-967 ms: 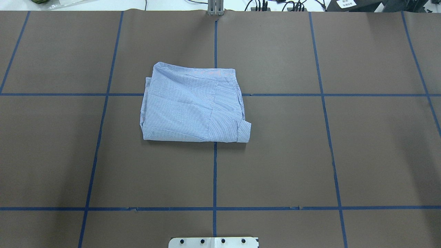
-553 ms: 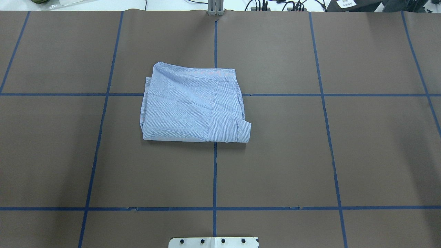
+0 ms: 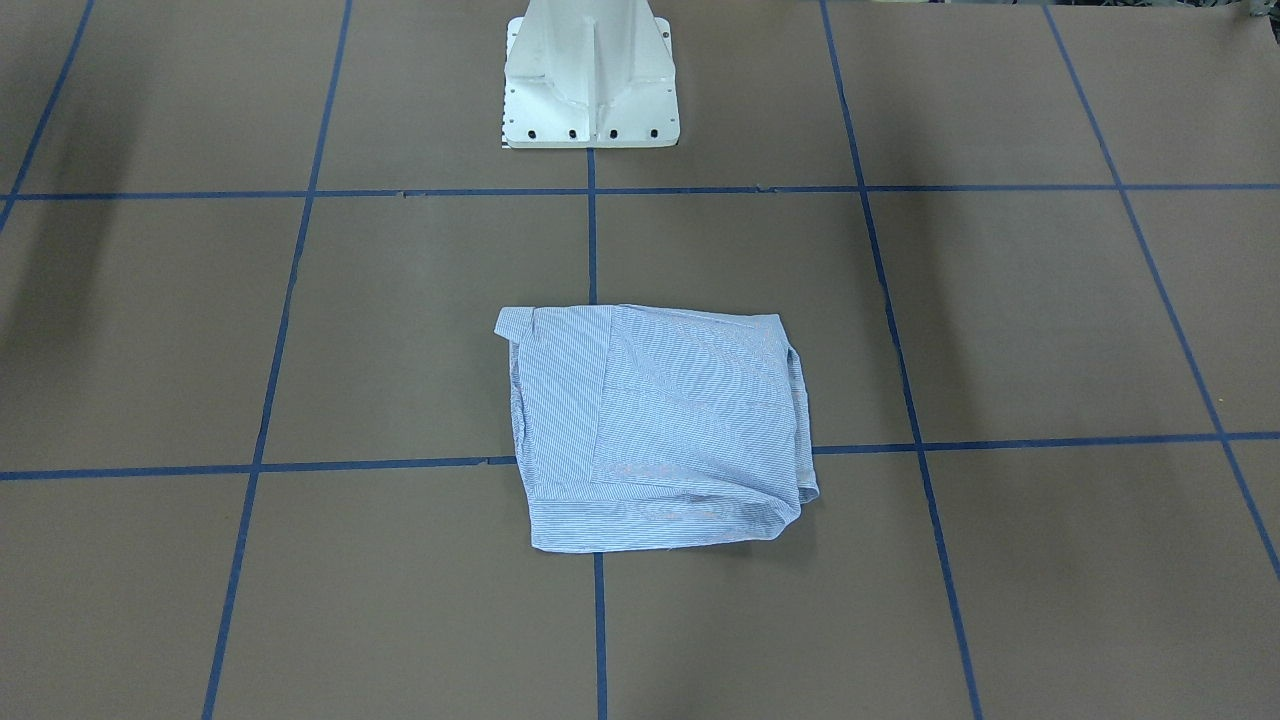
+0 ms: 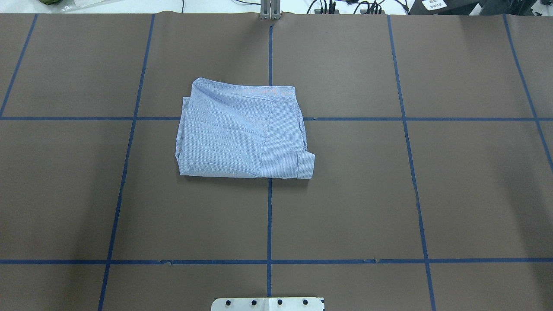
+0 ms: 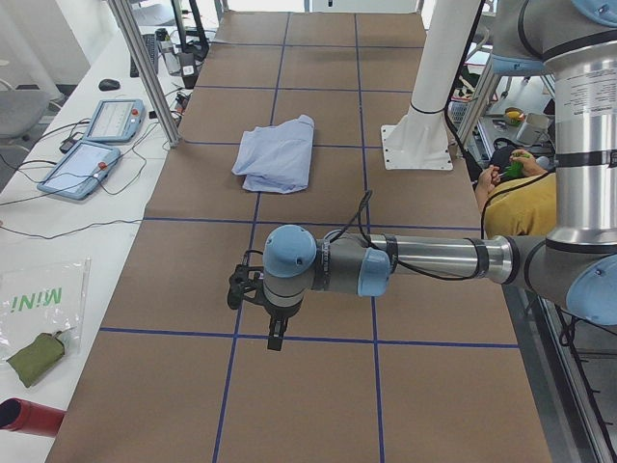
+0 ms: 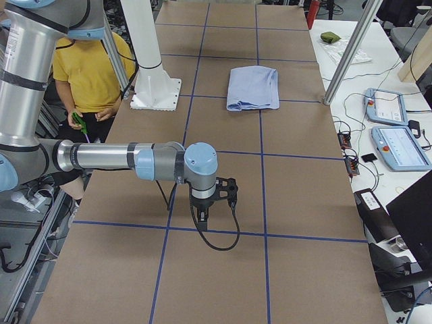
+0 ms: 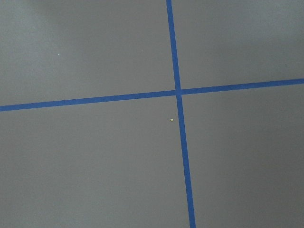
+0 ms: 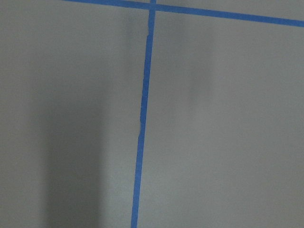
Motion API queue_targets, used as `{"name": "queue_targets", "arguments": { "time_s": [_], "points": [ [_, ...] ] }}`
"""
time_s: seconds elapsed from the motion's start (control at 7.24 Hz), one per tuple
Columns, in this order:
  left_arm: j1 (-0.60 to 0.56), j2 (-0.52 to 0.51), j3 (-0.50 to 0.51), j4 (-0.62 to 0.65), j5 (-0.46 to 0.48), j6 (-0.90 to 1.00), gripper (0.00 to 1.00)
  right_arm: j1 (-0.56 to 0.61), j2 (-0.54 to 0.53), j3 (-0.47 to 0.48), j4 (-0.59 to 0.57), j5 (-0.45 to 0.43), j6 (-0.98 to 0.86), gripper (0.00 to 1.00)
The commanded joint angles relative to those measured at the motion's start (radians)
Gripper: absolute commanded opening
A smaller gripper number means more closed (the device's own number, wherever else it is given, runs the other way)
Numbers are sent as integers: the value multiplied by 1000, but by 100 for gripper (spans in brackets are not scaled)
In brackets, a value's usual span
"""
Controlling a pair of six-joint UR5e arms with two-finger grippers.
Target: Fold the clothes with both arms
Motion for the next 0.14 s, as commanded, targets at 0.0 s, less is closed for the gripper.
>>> {"name": "queue_targets", "arguments": {
  "time_s": [0.0],
  "points": [
    [1, 0, 2, 0, 0, 0, 100, -1, 0, 0, 0, 0, 0, 100]
  ]
}}
